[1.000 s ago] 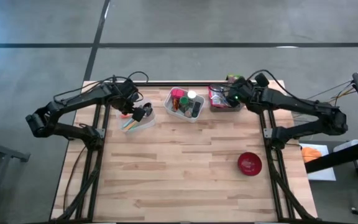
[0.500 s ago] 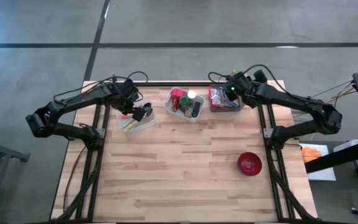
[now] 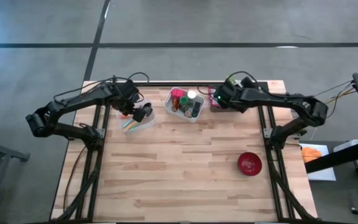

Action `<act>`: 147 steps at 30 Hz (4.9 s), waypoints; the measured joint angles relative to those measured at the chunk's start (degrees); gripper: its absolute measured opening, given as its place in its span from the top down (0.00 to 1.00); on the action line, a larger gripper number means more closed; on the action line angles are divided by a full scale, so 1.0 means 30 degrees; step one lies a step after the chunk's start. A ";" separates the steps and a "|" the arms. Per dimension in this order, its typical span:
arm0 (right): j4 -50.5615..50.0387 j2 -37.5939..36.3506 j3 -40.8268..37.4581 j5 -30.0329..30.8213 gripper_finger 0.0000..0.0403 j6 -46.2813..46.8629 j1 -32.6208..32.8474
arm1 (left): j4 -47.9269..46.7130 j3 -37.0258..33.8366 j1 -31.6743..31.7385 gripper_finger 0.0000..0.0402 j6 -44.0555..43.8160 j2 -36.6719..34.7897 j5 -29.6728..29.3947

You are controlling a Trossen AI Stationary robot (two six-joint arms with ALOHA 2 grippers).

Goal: Pick & Place Food Item
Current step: Put the green noodle pack into the black bin, then return to Home Position

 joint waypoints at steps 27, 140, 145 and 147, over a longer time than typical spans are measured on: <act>-0.2808 -0.2220 -0.0058 -0.8667 0.59 0.5151 0.0868 | 0.1328 0.0000 -0.0504 0.33 -0.0872 -0.1628 0.2065; 1.8729 -2.3308 -1.7537 -0.7684 0.09 -0.0670 1.7227 | 1.6799 -1.6058 -0.9492 0.33 0.1370 -2.0808 -0.1596; 1.8729 -2.3310 -1.7537 -0.7684 0.09 -0.0662 1.7227 | 1.6799 -1.6058 -0.9492 0.33 0.1370 -2.0808 -0.1596; 1.8729 -2.3310 -1.7537 -0.7692 0.09 -0.0652 1.7227 | 1.6797 -1.6058 -0.9492 0.33 0.1370 -2.0808 -0.1596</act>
